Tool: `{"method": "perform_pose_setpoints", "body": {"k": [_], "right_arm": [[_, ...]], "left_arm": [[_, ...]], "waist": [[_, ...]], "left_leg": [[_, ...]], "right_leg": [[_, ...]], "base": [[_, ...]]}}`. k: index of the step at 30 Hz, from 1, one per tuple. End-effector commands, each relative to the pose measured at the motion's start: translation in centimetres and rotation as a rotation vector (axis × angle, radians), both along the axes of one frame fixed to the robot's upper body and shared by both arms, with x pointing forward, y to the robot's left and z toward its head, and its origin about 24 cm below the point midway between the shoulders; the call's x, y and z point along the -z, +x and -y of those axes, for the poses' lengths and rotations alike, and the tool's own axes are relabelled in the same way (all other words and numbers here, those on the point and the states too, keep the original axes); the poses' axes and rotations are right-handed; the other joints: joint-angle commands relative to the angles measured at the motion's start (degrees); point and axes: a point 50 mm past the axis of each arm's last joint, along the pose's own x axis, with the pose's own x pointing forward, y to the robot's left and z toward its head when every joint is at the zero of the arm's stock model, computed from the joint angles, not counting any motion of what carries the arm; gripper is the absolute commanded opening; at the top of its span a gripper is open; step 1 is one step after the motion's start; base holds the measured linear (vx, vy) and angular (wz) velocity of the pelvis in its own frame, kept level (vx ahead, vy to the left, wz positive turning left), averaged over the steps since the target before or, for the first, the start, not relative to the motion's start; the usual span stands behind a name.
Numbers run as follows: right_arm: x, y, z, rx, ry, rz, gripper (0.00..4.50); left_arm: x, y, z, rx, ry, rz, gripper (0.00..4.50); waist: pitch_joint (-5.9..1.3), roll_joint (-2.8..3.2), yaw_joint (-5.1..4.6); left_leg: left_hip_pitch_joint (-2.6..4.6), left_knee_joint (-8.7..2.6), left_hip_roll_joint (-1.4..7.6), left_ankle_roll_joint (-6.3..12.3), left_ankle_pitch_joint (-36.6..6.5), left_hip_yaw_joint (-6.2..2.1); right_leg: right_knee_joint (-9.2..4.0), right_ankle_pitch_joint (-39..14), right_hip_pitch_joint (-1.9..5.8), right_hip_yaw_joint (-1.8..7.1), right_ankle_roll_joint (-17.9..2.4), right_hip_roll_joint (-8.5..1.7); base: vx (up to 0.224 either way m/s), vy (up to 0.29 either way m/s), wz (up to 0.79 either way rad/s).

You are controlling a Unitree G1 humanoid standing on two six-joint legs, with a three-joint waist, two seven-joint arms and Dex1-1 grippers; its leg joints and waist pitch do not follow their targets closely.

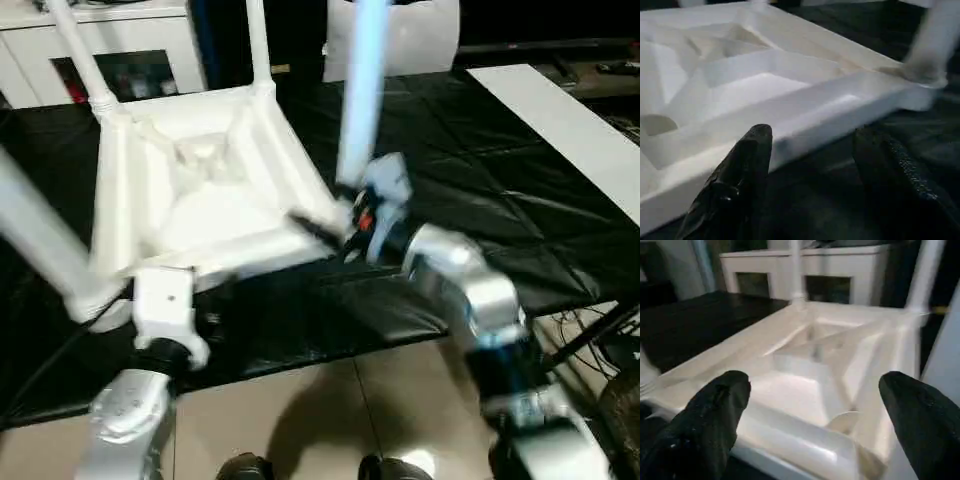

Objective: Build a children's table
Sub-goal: Rotate leg to tighten

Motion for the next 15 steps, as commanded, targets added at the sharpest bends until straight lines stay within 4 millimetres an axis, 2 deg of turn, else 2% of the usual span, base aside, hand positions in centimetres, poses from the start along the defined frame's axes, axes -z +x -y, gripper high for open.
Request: {"method": "perform_pose_setpoints", "body": {"k": [1, 2, 3, 4, 5, 6, 7, 8, 10, 12, 14, 15], "right_arm": [[-0.4, 1.1, 1.9, 0.105, -0.002, 0.025, 4.50], [-0.6, 1.9, 3.0, 0.170, -0.005, 0.039, 4.50], [-0.6, 1.9, 3.0, 0.170, -0.005, 0.039, 4.50], [-0.7, 2.5, 4.0, 0.238, -0.002, 0.045, 4.50], [-0.8, 3.1, 5.0, 0.302, -0.004, 0.047, 4.50], [-0.8, 3.5, 5.8, 0.346, -0.006, 0.048, 4.50], [-0.7, 3.7, 6.3, 0.371, -0.009, 0.048, 4.50], [-0.6, 3.7, 6.4, 0.372, -0.011, 0.047, 4.50], [0.1, 3.3, 6.4, 0.346, -0.023, 0.036, 4.50], [0.6, 3.0, 6.2, 0.324, -0.030, 0.033, 4.50], [1.1, 2.6, 5.8, 0.296, -0.040, 0.031, 4.50], [2.0, 1.7, 5.3, 0.258, -0.039, 0.012, 4.50]], "left_arm": [[-0.2, -0.3, 0.6, 0.048, -0.023, 0.005, 3.04], [-0.1, -0.6, 1.0, 0.080, -0.018, -0.001, 3.04], [-0.1, -0.6, 1.0, 0.080, -0.018, -0.001, 3.04], [0.0, -0.9, 1.2, 0.102, -0.021, -0.006, 3.04], [0.1, -1.0, 1.4, 0.118, -0.022, -0.009, 3.04], [0.2, -1.2, 1.5, 0.129, -0.023, -0.013, 3.13], [0.3, -1.3, 1.6, 0.138, -0.026, -0.016, 3.31], [0.4, -1.4, 1.5, 0.134, -0.023, -0.018, 3.42], [0.8, -1.9, 1.0, 0.098, -0.017, -0.031, 3.54], [1.0, -2.1, 0.7, 0.080, -0.012, -0.036, 3.54], [1.0, -2.2, 0.4, 0.064, -0.013, -0.038, 3.54], [1.1, -2.4, -0.3, 0.013, -0.011, -0.036, 3.54]], "waist": [[-3.65, 0.66, -0.17], [-3.54, 0.66, -0.11], [-3.65, 0.65, -0.21], [-3.71, 0.59, -0.02], [-3.82, 0.58, -0.07], [-3.81, 0.69, 0.06], [-3.74, 0.53, 0.09], [-3.81, 0.53, 0.21], [-3.86, 0.41, 0.20], [-3.95, 0.29, -0.09], [-3.91, 0.20, -0.35], [-3.94, 0.18, -0.45]], "left_leg": [[0.97, -4.50, 2.39, 0.41, -23.3, -1.17], [1.02, -4.50, 2.38, 0.51, -23.3, -1.10], [0.84, -4.48, 2.33, 0.59, -23.0, -1.17], [1.05, -4.35, 2.35, 0.81, -22.6, -0.94], [0.94, -4.33, 2.30, 0.82, -21.9, -1.00], [0.97, -4.31, 2.33, 0.86, -21.6, -0.93], [1.04, -4.24, 2.29, 1.01, -21.5, -0.75], [0.99, -4.19, 2.29, 1.06, -21.2, -0.74], [0.42, -4.28, 2.29, 1.50, -19.5, -0.82], [0.23, -4.23, 2.24, 2.14, -18.6, -0.76], [-0.02, -4.20, 2.19, 2.71, -17.9, -0.75], [-0.04, -4.11, 2.17, 3.00, -17.5, -0.67]], "right_leg": [[-4.96, -25.4, 1.63, 2.36, -6.4, -3.87], [-5.03, -25.3, 1.53, 2.40, -6.5, -3.84], [-4.73, -24.6, 1.79, 2.32, -7.0, -3.85], [-4.88, -24.3, 1.56, 2.42, -7.0, -3.90], [-4.58, -23.6, 1.77, 2.35, -7.6, -3.88], [-4.62, -23.1, 1.72, 2.35, -7.7, -3.83], [-4.59, -22.5, 1.68, 2.39, -8.0, -3.65], [-4.46, -22.1, 1.75, 2.38, -8.1, -3.72], [-4.17, -20.1, 2.31, 2.33, -8.0, -3.64], [-4.07, -19.5, 2.45, 2.34, -8.3, -3.71], [-4.17, -20.4, 2.60, 2.30, -8.5, -3.84], [-4.32, -20.9, 2.63, 2.29, -8.3, -3.85]], "base": [[0.000, 0.000, 0.00], [0.000, 0.000, 0.00], [0.000, 0.000, 0.00], [0.000, 0.000, 0.00], [0.000, 0.000, 0.00], [0.000, 0.000, 0.00], [0.000, 0.000, 0.00], [0.000, 0.000, 0.00], [0.000, 0.000, 0.00], [0.000, 0.000, 0.00], [0.000, 0.000, 0.00], [0.000, 0.000, 0.00]]}}
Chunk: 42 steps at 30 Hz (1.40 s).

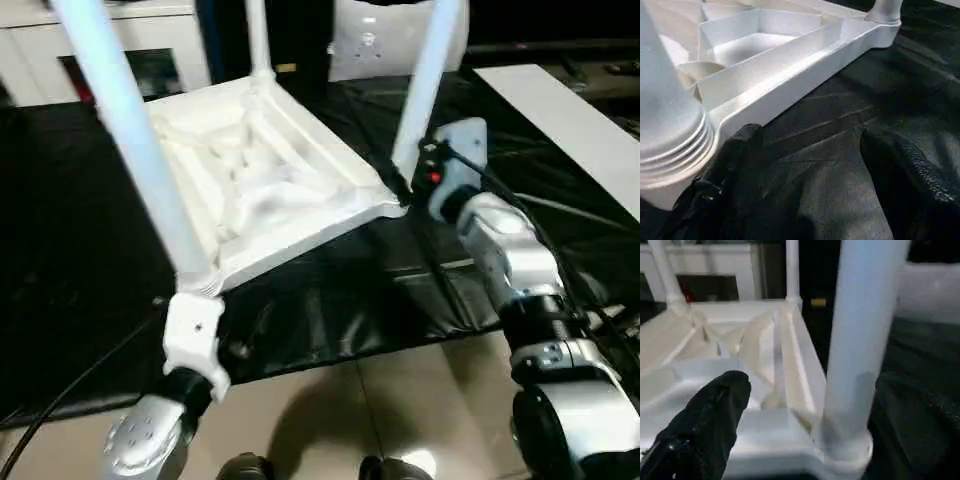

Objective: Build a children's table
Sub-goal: Rotate leg to tighten, then rotate table base

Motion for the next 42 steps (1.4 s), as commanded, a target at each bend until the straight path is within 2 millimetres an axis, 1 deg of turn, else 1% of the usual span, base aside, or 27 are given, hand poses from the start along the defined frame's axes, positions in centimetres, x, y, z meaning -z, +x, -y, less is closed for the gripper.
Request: {"method": "perform_pose_setpoints", "body": {"k": [1, 2, 3, 4, 6, 9, 10, 11, 12, 13, 16, 17, 19, 20, 21, 23, 25, 27, 29, 30, 31, 32, 34, 36, 38, 39, 42], "right_arm": [[0.5, -0.8, -1.0, -0.062, -0.006, -0.006, 4.50], [0.9, -1.3, -1.3, -0.076, 0.000, -0.016, 4.50], [1.2, -1.8, -1.5, -0.093, 0.006, -0.029, 4.50], [1.5, -2.2, -1.8, -0.110, 0.007, -0.040, 4.50], [1.7, -2.6, -2.0, -0.125, 0.008, -0.047, 4.50], [2.5, -3.7, -2.6, -0.161, 0.014, -0.071, 4.50], [2.8, -4.2, -3.0, -0.173, 0.016, -0.083, 4.50], [3.2, -4.8, -3.4, -0.180, 0.022, -0.094, 4.50], [3.4, -5.1, -3.7, -0.182, 0.027, -0.101, 4.50], [3.5, -5.4, -3.9, -0.182, 0.030, -0.106, 4.50], [3.6, -6.0, -4.7, -0.197, 0.041, -0.120, 4.50], [3.7, -6.1, -4.9, -0.204, 0.044, -0.126, 4.50], [4.2, -6.4, -5.5, -0.219, 0.028, -0.145, 4.50], [4.4, -6.5, -5.7, -0.223, 0.017, -0.155, 4.50], [4.8, -6.5, -5.9, -0.222, -0.002, -0.177, 4.50], [5.5, -6.3, -6.0, -0.196, -0.040, -0.211, 4.50], [6.7, -5.5, -5.6, -0.089, -0.098, -0.272, 4.50], [7.0, -5.2, -5.6, -0.066, -0.114, -0.281, 4.50], [7.1, -4.5, -5.6, -0.033, -0.122, -0.292, 4.50], [7.1, -4.4, -5.6, -0.026, -0.121, -0.294, 4.50], [7.2, -3.9, -5.8, -0.006, -0.118, -0.298, 4.50], [7.2, -3.8, -5.8, 0.000, -0.117, -0.299, 4.50], [7.3, -3.4, -5.8, 0.018, -0.120, -0.305, 4.50], [7.5, -3.1, -5.7, 0.038, -0.121, -0.312, 4.50], [7.7, -2.7, -5.5, 0.057, -0.124, -0.319, 4.50], [7.7, -2.5, -5.4, 0.063, -0.129, -0.317, 4.50], [7.7, -2.4, -5.3, 0.066, -0.130, -0.314, 4.50]], "left_arm": [[-0.3, -0.3, -1.2, -0.072, 0.010, 0.015, 3.54], [-0.2, -0.4, -1.6, -0.090, 0.033, 0.016, 3.54], [-0.2, -0.4, -2.0, -0.105, 0.046, 0.016, 3.54], [-0.2, -0.4, -2.3, -0.124, 0.048, 0.018, 3.54], [-0.2, -0.4, -2.7, -0.143, 0.052, 0.022, 3.54], [-0.5, -0.1, -3.5, -0.198, 0.058, 0.044, 3.54], [-0.6, 0.1, -3.9, -0.218, 0.059, 0.046, 3.54], [-0.7, 0.3, -4.2, -0.223, 0.068, 0.052, 3.54], [-0.8, 0.6, -4.4, -0.226, 0.073, 0.055, 3.54], [-0.9, 0.8, -4.5, -0.228, 0.076, 0.058, 3.54], [-1.2, 1.7, -4.7, -0.235, 0.056, 0.080, 3.54], [-1.3, 2.1, -4.7, -0.231, 0.055, 0.086, 3.54], [-1.6, 3.4, -4.7, -0.205, 0.059, 0.109, 3.54], [-1.7, 3.9, -4.6, -0.193, 0.061, 0.118, 3.54], [-1.9, 4.7, -4.6, -0.176, 0.059, 0.127, 3.54], [-2.1, 5.7, -4.5, -0.151, 0.050, 0.132, 3.54], [-2.9, 7.4, -4.2, -0.098, 0.003, 0.155, 3.66], [-3.2, 7.7, -3.9, -0.066, -0.016, 0.164, 3.85], [-3.7, 8.2, -2.9, 0.024, -0.078, 0.173, 3.93], [-3.8, 8.2, -2.7, 0.050, -0.093, 0.175, 3.98], [-4.1, 8.1, -1.8, 0.144, -0.145, 0.174, 4.08], [-4.2, 8.0, -1.5, 0.180, -0.163, 0.172, 4.08], [-4.0, 7.0, -0.4, 0.323, -0.165, 0.139, 4.34], [-3.7, 6.0, 0.6, 0.433, -0.183, 0.109, 4.45], [-3.8, 5.0, 1.9, 0.528, -0.225, 0.090, 4.45], [-3.8, 4.8, 2.4, 0.556, -0.244, 0.087, 4.45], [-3.9, 4.6, 3.2, 0.588, -0.268, 0.085, 4.45]], "waist": [[-3.79, 0.05, 0.09], [-3.90, 0.11, 0.07], [-3.76, -0.27, -0.03], [-3.72, 0.00, 0.06], [-3.68, 0.09, 0.03], [-3.35, 0.15, -0.05], [-3.23, 0.50, -0.11], [-3.22, 0.43, -0.09], [-3.08, 0.66, -0.08], [-3.08, 0.55, -0.10], [-3.10, 0.57, -0.10], [-3.11, 0.56, -0.18], [-3.15, 0.37, -0.24], [-3.09, 0.48, -0.23], [-3.21, 0.48, -0.12], [-3.34, 0.61, -0.07], [-3.68, 0.71, -0.10], [-3.85, 0.65, 0.03], [-4.17, 0.74, 0.20], [-4.19, 0.78, 0.31], [-4.36, 0.63, 0.49], [-4.38, 0.78, 0.65], [-4.56, 0.48, 0.76], [-4.49, 0.48, 0.68], [-4.47, 0.55, 0.61], [-4.42, 0.32, 0.48], [-4.11, 0.24, 0.17]], "left_leg": [[-0.07, -4.00, 2.14, 2.91, -17.0, -0.69], [0.04, -3.96, 2.17, 2.96, -16.7, -0.71], [-0.01, -4.02, 2.18, 3.10, -16.6, -0.64], [0.06, -4.09, 2.24, 3.07, -16.5, -0.72], [0.22, -4.18, 2.35, 2.80, -17.3, -0.78], [0.52, -4.40, 2.35, 1.93, -20.1, -0.87], [0.71, -4.43, 2.32, 1.47, -21.3, -0.92], [0.80, -4.40, 2.29, 1.35, -21.9, -0.91], [0.84, -4.51, 2.15, 1.03, -22.9, -1.00], [1.00, -4.50, 2.04, 0.75, -23.7, -1.08], [1.12, -4.55, 2.07, 0.19, -24.4, -1.29], [0.94, -4.60, 2.10, 0.12, -24.5, -1.39], [0.99, -4.59, 2.03, 0.14, -24.4, -1.34], [1.04, -4.58, 1.91, 0.24, -24.4, -1.32], [1.47, -4.40, 1.70, 0.28, -24.5, -1.20], [0.90, -4.62, 1.90, -0.02, -23.0, -1.46], [1.15, -4.40, 1.82, -0.72, -21.8, -1.27], [1.02, -4.40, 1.97, -0.77, -21.0, -1.28], [1.02, -4.25, 2.01, -0.75, -18.8, -1.05], [0.97, -4.24, 2.05, -0.60, -18.1, -0.97], [1.03, -4.08, 2.06, -0.43, -16.8, -0.82], [0.94, -4.07, 2.10, -0.18, -16.1, -0.67], [0.68, -4.08, 2.21, 0.29, -14.4, -0.72], [0.57, -4.03, 2.31, 0.54, -13.4, -0.66], [0.54, -3.93, 2.24, 0.47, -12.2, -0.52], [0.45, -4.00, 2.27, 0.62, -12.3, -0.47], [0.51, -4.13, 2.15, 0.31, -14.5, -0.47]], "right_leg": [[-4.50, -21.6, 2.66, 2.43, -8.2, -3.94], [-4.56, -21.8, 2.63, 2.35, -8.1, -3.83], [-4.66, -21.9, 2.57, 2.37, -7.9, -3.72], [-4.52, -22.2, 2.52, 2.37, -7.7, -3.65], [-4.63, -23.0, 2.37, 2.32, -7.2, -3.58], [-5.08, -26.4, 2.04, 2.23, -5.9, -3.50], [-5.33, -27.5, 1.80, 2.22, -5.4, -3.46], [-5.42, -27.9, 1.70, 2.21, -5.2, -3.45], [-5.63, -29.3, 1.63, 2.18, -4.5, -3.43], [-5.73, -30.4, 1.48, 2.18, -3.8, -3.45], [-5.82, -31.1, 1.40, 2.11, -3.3, -3.55], [-5.70, -31.0, 1.56, 2.09, -3.3, -3.63], [-5.66, -30.5, 1.46, 2.20, -3.1, -3.65], [-5.78, -31.0, 1.36, 2.19, -2.9, -3.61], [-5.99, -31.8, 1.06, 2.21, -2.6, -3.58], [-5.49, -29.8, 1.72, 2.25, -3.2, -3.87], [-5.01, -26.4, 1.49, 2.47, -5.6, -3.96], [-4.65, -23.7, 1.80, 2.54, -6.6, -3.97], [-3.95, -19.1, 1.90, 2.75, -8.7, -4.06], [-3.88, -17.8, 1.95, 2.80, -9.2, -4.03], [-3.47, -16.1, 1.92, 2.92, -10.3, -4.20], [-3.38, -15.1, 2.04, 2.95, -10.8, -4.16], [-2.90, -13.5, 2.41, 2.98, -11.3, -4.37], [-2.73, -13.1, 2.49, 3.00, -11.6, -4.41], [-2.60, -11.9, 2.67, 2.97, -12.2, -4.25], [-2.64, -11.8, 2.74, 2.94, -12.1, -4.12], [-3.02, -16.0, 2.83, 2.95, -11.1, -4.21]], "base": [[0.000, 0.000, 0.00], [0.000, 0.000, 0.00], [0.000, 0.000, 0.00], [0.000, 0.000, 0.00], [0.000, 0.000, 0.00], [0.000, 0.000, 0.00], [0.000, 0.000, 0.00], [0.000, 0.000, 0.00], [0.000, 0.000, 0.00], [0.000, 0.000, 0.00], [0.000, 0.000, 0.00], [0.000, 0.000, 0.00], [0.000, 0.000, 0.00], [0.000, 0.000, 0.00], [0.000, 0.000, 0.00], [0.000, 0.000, 0.00], [0.000, 0.000, 0.00], [0.000, 0.000, 0.00], [0.000, 0.000, 0.00], [0.000, 0.000, 0.00], [0.000, 0.000, 0.00], [0.000, 0.000, 0.00], [0.000, 0.000, 0.00], [0.000, 0.000, 0.00], [0.000, 0.000, 0.00], [0.000, 0.000, 0.00], [0.000, 0.000, 0.00]]}}
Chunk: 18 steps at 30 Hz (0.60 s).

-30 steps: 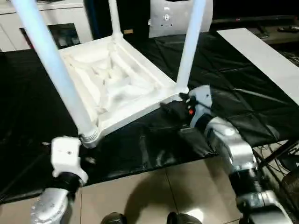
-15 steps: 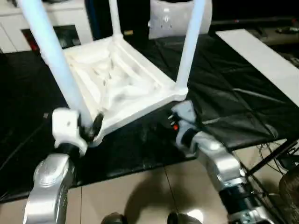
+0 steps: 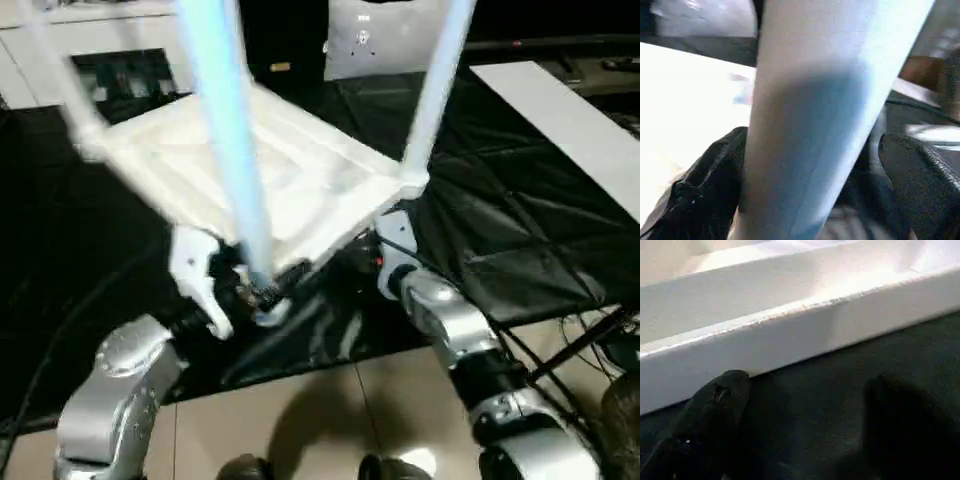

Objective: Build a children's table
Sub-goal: Rotate table base

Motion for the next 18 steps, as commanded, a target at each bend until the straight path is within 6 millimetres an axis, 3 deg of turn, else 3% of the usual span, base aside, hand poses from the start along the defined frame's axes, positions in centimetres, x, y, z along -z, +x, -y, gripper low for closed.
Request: {"method": "perform_pose_setpoints", "body": {"k": [1, 6, 7, 13, 18], "right_arm": [[-0.3, 0.3, -0.3, -0.001, 0.004, 0.007, 4.50], [-0.4, 0.7, -0.5, -0.004, 0.007, 0.019, 4.50], [-0.4, 0.8, -0.7, -0.009, 0.011, 0.026, 4.50], [-0.6, 0.8, -1.8, -0.060, 0.044, 0.033, 4.50], [-0.5, 0.8, -2.6, -0.090, 0.060, 0.030, 4.50]], "left_arm": [[-0.3, -0.8, 2.3, 0.139, -0.041, -0.001, 4.45], [-0.7, -0.7, 4.4, 0.209, -0.079, 0.012, 4.45], [-0.8, -0.6, 5.2, 0.234, -0.086, 0.015, 4.45], [-1.5, 0.0, 7.3, 0.277, -0.111, 0.042, 4.45], [-2.0, -0.1, 8.7, 0.309, -0.146, 0.053, 4.45]], "waist": [[-3.97, 0.24, -0.15], [-4.03, 0.14, -0.54], [-4.07, 0.38, -0.82], [-4.30, 0.25, -0.98], [-4.19, 0.33, -1.12]], "left_leg": [[0.55, -4.29, 2.34, 0.18, -15.1, -0.63], [0.47, -4.21, 2.25, 0.10, -15.2, -0.67], [0.45, -4.12, 2.19, 0.28, -14.9, -0.63], [0.19, -3.79, 2.13, 1.53, -12.3, -0.54], [0.05, -3.76, 2.19, 2.02, -12.4, -0.54]], "right_leg": [[-3.36, -18.0, 2.77, 2.73, -10.2, -4.12], [-3.50, -18.8, 2.83, 2.68, -9.7, -4.11], [-3.48, -18.1, 2.81, 2.64, -10.0, -4.03], [-3.13, -14.4, 3.18, 2.60, -11.6, -4.09], [-3.14, -14.6, 3.22, 2.48, -12.2, -4.09]], "base": [[0.000, 0.000, 0.00], [0.000, 0.000, 0.00], [0.000, 0.000, 0.00], [0.000, 0.000, 0.00], [0.000, 0.000, 0.00]]}}
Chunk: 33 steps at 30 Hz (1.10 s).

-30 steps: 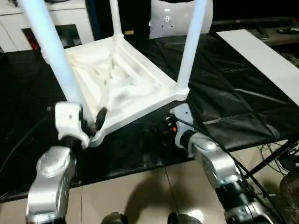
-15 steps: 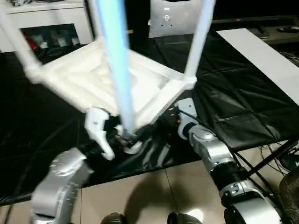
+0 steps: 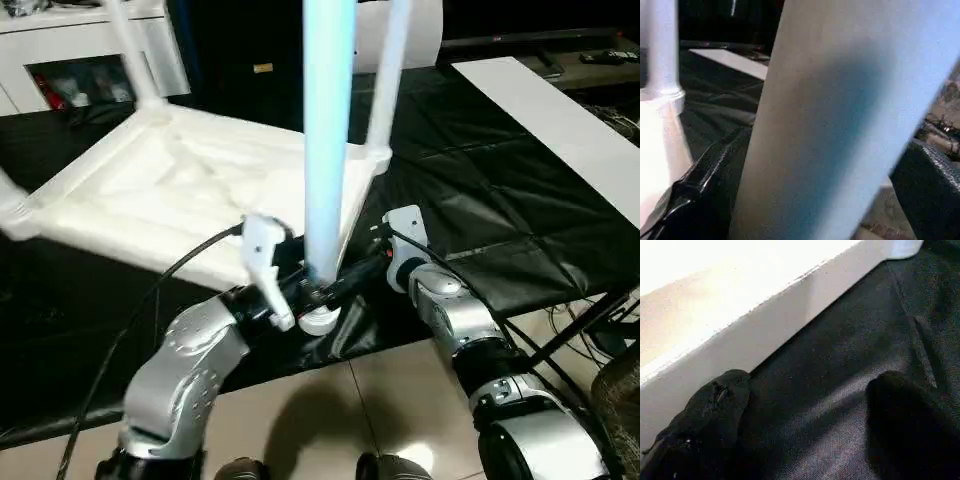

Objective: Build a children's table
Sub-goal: Rotate table base

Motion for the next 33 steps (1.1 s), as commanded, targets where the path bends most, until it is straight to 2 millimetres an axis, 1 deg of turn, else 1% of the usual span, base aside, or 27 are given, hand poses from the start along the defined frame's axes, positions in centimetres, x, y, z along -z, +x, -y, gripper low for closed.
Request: {"method": "perform_pose_setpoints", "body": {"k": [1, 3, 6, 8, 9, 10, 11, 12, 13, 15, 16, 17, 18, 19, 20, 21, 22, 24, 25, 26, 27, 28, 29, 30, 31, 32, 33], "right_arm": [[-0.7, -0.1, -3.2, -0.117, 0.055, 0.011, 4.50], [-0.7, -0.1, -3.4, -0.119, 0.056, 0.012, 4.50], [-0.7, 0.0, -3.8, -0.119, 0.057, 0.012, 4.50], [-0.8, 0.2, -3.8, -0.109, 0.052, 0.018, 4.50], [-0.8, 0.2, -3.8, -0.105, 0.051, 0.021, 4.50], [-0.8, 0.3, -3.7, -0.094, 0.051, 0.024, 4.50], [-0.9, 0.5, -3.3, -0.068, 0.047, 0.029, 4.50], [-0.9, 0.5, -3.2, -0.064, 0.047, 0.030, 4.50], [-0.9, 0.7, -2.5, -0.026, 0.043, 0.041, 4.50], [-0.9, 0.8, -2.0, -0.005, 0.042, 0.047, 4.50], [-0.9, 0.9, -1.0, 0.037, 0.040, 0.059, 4.50], [-0.9, 0.9, -0.6, 0.052, 0.039, 0.064, 4.50], [-0.7, 1.0, 1.3, 0.122, 0.039, 0.069, 4.50], [-0.6, 1.0, 2.7, 0.160, 0.033, 0.070, 4.50], [-0.6, 0.9, 3.0, 0.164, 0.030, 0.071, 4.50], [-0.5, 0.9, 3.7, 0.172, 0.024, 0.074, 4.50], [-0.5, 0.7, 4.5, 0.174, 0.015, 0.077, 4.50], [-0.4, 0.4, 6.0, 0.182, -0.006, 0.084, 4.50], [-0.3, 0.3, 6.2, 0.183, -0.009, 0.085, 4.50], [-0.3, 0.3, 6.6, 0.186, -0.013, 0.087, 4.50], [-0.4, 0.1, 7.3, 0.194, -0.021, 0.096, 4.50], [-0.5, 0.0, 7.7, 0.198, -0.024, 0.103, 4.50], [-0.6, -0.2, 8.0, 0.199, -0.026, 0.111, 4.50], [-0.7, -0.4, 8.2, 0.193, -0.026, 0.121, 4.50], [-1.1, -0.7, 8.4, 0.171, -0.030, 0.142, 4.50], [-1.3, -1.0, 8.4, 0.152, -0.031, 0.159, 4.50], [-1.6, -1.3, 8.3, 0.136, -0.026, 0.170, 4.50]], "left_arm": [[-0.5, -1.0, 2.8, 0.135, -0.027, 0.014, 4.45], [-0.5, -1.0, 3.2, 0.137, -0.029, 0.019, 4.45], [-0.8, -0.8, 3.7, 0.136, -0.044, 0.026, 4.45], [-0.9, -0.2, 3.6, 0.090, -0.036, 0.050, 4.45], [-1.0, -0.1, 3.5, 0.078, -0.035, 0.054, 4.45], [-1.0, 0.1, 3.3, 0.057, -0.029, 0.063, 4.45], [-1.1, 0.9, 2.6, -0.005, -0.008, 0.088, 4.45], [-1.1, 1.0, 2.5, -0.014, -0.006, 0.092, 4.45], [-1.1, 1.7, 1.7, -0.074, 0.023, 0.119, 4.45], [-1.2, 2.0, 1.4, -0.098, 0.037, 0.133, 4.45], [-1.3, 2.5, 0.7, -0.130, 0.046, 0.148, 4.45], [-1.3, 2.7, 0.5, -0.140, 0.048, 0.152, 4.45], [-1.6, 3.3, -0.5, -0.172, 0.058, 0.169, 4.45], [-1.8, 3.7, -1.0, -0.184, 0.068, 0.183, 4.45], [-1.8, 3.7, -1.1, -0.185, 0.070, 0.188, 4.45], [-1.9, 3.9, -1.3, -0.186, 0.075, 0.198, 4.45], [-2.0, 4.1, -1.4, -0.177, 0.073, 0.205, 4.45], [-2.2, 4.7, -1.6, -0.167, 0.087, 0.221, 4.45], [-2.2, 4.8, -1.6, -0.166, 0.090, 0.224, 4.45], [-2.1, 5.1, -1.7, -0.170, 0.104, 0.228, 4.45], [-1.9, 5.8, -2.1, -0.195, 0.154, 0.231, 4.45], [-1.8, 6.2, -2.3, -0.213, 0.184, 0.233, 4.45], [-1.6, 6.8, -2.5, -0.242, 0.216, 0.231, 4.45], [-1.5, 7.2, -2.8, -0.275, 0.240, 0.229, 4.45], [-1.5, 7.6, -3.0, -0.310, 0.248, 0.229, 4.45], [-1.7, 7.7, -3.0, -0.321, 0.228, 0.224, 4.45], [-1.8, 7.6, -2.9, -0.319, 0.199, 0.218, 4.45]], "waist": [[-4.11, 0.25, 0.45], [-4.11, 0.23, 0.38], [-3.96, 0.43, 0.17], [-3.99, 0.37, 0.00], [-3.96, 0.34, -0.06], [-4.00, 0.23, -0.15], [-3.98, 0.15, -0.22], [-3.98, 0.15, -0.22], [-4.04, -0.01, -0.25], [-4.04, 0.15, -0.16], [-4.09, -0.01, -0.12], [-4.15, -0.01, -0.05], [-4.19, 0.05, 0.04], [-4.17, -0.01, 0.30], [-4.20, 0.03, 0.65], [-4.12, -0.05, 0.85], [-4.25, 0.02, 1.04], [-4.31, 0.06, 1.12], [-4.36, -0.11, 1.20], [-4.41, -0.11, 1.04], [-4.39, 0.15, 1.11], [-4.35, 0.09, 1.05], [-4.38, 0.27, 1.06], [-4.34, 0.15, 1.06], [-4.23, 0.26, 1.11], [-4.38, -0.09, 1.18], [-4.47, -0.10, 1.24]], "left_leg": [[0.12, -3.78, 2.00, 1.97, -13.4, -0.60], [0.18, -3.82, 2.04, 1.87, -13.7, -0.62], [0.24, -3.85, 2.05, 1.76, -14.6, -0.59], [0.18, -3.92, 2.12, 1.71, -15.0, -0.72], [0.31, -3.88, 2.06, 1.73, -15.5, -0.67], [0.12, -3.88, 2.04, 1.89, -15.0, -0.72], [0.10, -3.87, 2.07, 2.04, -14.7, -0.71], [0.10, -3.87, 2.07, 2.04, -14.7, -0.71], [0.22, -3.82, 2.03, 2.29, -14.2, -0.64], [0.22, -3.84, 2.10, 2.29, -13.9, -0.67], [0.30, -3.78, 2.10, 2.30, -13.5, -0.62], [0.24, -3.72, 2.02, 2.42, -12.6, -0.54], [0.35, -3.71, 2.05, 2.49, -12.5, -0.52], [0.55, -3.70, 2.02, 2.65, -12.2, -0.44], [0.63, -3.66, 2.08, 2.59, -12.1, -0.32], [0.52, -3.67, 1.96, 2.63, -12.0, -0.31], [0.49, -3.61, 1.93, 2.55, -11.8, -0.30], [0.29, -3.54, 1.70, 2.68, -11.3, -0.31], [0.44, -3.47, 1.70, 2.80, -11.3, -0.22], [-0.07, -3.54, 1.72, 2.75, -11.0, -0.45], [0.13, -3.47, 1.52, 2.93, -11.5, -0.36], [0.62, -3.40, 1.58, 2.97, -12.7, -0.23], [0.39, -3.46, 1.60, 2.68, -12.7, -0.39], [0.40, -3.53, 1.65, 2.39, -13.3, -0.44], [0.60, -3.47, 1.55, 2.24, -14.3, -0.39], [0.36, -3.50, 1.60, 2.13, -13.8, -0.45], [0.33, -3.46, 1.62, 2.15, -13.5, -0.47]], "right_leg": [[-3.54, -16.3, 3.37, 2.48, -12.0, -4.24], [-3.58, -16.9, 3.33, 2.46, -11.7, -4.15], [-3.76, -17.4, 3.17, 2.42, -11.8, -4.12], [-3.75, -17.7, 3.23, 2.36, -11.8, -4.18], [-3.82, -18.1, 3.18, 2.34, -11.7, -4.13], [-3.71, -17.8, 3.34, 2.36, -11.8, -4.25], [-3.76, -17.5, 3.29, 2.37, -11.7, -4.21], [-3.76, -17.5, 3.29, 2.37, -11.7, -4.21], [-3.76, -17.0, 3.22, 2.36, -11.6, -4.13], [-3.64, -17.0, 3.24, 2.34, -11.5, -4.23], [-3.63, -16.8, 3.23, 2.38, -11.5, -4.22], [-3.42, -15.6, 3.18, 2.42, -11.7, -4.17], [-3.44, -15.4, 3.13, 2.40, -11.7, -4.14], [-3.49, -15.0, 3.06, 2.40, -11.6, -4.04], [-3.31, -14.9, 2.99, 2.47, -11.6, -4.00], [-3.41, -15.0, 3.07, 2.44, -11.5, -4.00], [-3.33, -14.9, 3.19, 2.49, -11.4, -4.11], [-3.43, -15.1, 3.38, 2.42, -11.1, -4.06], [-3.48, -15.1, 3.23, 2.47, -11.0, -4.01], [-3.27, -15.4, 3.65, 2.36, -11.2, -4.21], [-3.72, -16.5, 3.40, 2.32, -10.5, -4.01], [-4.01, -17.9, 2.98, 2.37, -10.3, -3.90], [-3.74, -18.1, 3.28, 2.32, -10.3, -4.00], [-3.86, -19.3, 3.25, 2.27, -9.8, -4.00], [-4.22, -20.9, 3.07, 2.28, -9.0, -3.82], [-4.13, -20.9, 3.41, 2.32, -8.7, -3.98], [-4.04, -20.8, 3.39, 2.33, -8.7, -4.07]], "base": [[0.000, 0.000, 0.00], [0.000, 0.000, 0.00], [0.000, 0.000, 0.00], [0.000, 0.000, 0.00], [0.000, 0.000, 0.00], [0.000, 0.000, 0.00], [0.000, 0.000, 0.00], [0.000, 0.000, 0.00], [0.000, 0.000, 0.00], [0.000, 0.000, 0.00], [0.000, 0.000, 0.00], [0.000, 0.000, 0.00], [0.000, 0.000, 0.00], [0.000, 0.000, 0.00], [0.000, 0.000, 0.00], [0.000, 0.000, 0.00], [0.000, 0.000, 0.00], [0.000, 0.000, 0.00], [0.000, 0.000, 0.00], [0.000, 0.000, 0.00], [0.000, 0.000, 0.00], [0.000, 0.000, 0.00], [0.000, 0.000, 0.00], [0.000, 0.000, 0.00], [0.000, 0.000, 0.00], [0.000, 0.000, 0.00], [0.000, 0.000, 0.00]]}}
